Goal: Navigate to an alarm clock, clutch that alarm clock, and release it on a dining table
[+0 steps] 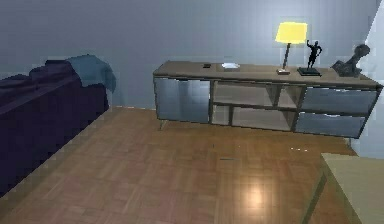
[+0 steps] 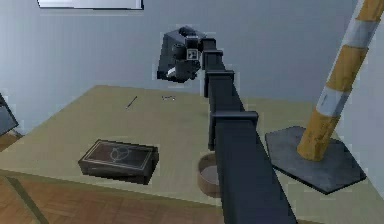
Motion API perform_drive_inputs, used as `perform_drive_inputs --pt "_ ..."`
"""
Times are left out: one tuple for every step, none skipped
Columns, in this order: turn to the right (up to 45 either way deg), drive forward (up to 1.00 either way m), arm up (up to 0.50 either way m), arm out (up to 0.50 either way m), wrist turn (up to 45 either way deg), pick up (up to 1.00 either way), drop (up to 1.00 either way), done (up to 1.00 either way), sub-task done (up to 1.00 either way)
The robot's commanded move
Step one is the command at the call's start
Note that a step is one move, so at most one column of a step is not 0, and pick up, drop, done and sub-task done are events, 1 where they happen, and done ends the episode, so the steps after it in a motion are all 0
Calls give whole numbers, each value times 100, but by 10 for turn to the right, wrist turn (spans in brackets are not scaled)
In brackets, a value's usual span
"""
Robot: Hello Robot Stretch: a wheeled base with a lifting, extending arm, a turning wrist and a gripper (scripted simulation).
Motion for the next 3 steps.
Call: perform_drive_inputs --pt "0 0 -4 0 0 0 0 0 0" --pt "0 0 -32 0 0 0 0 0 0" --pt "0 0 0 0 0 0 100 0 0"
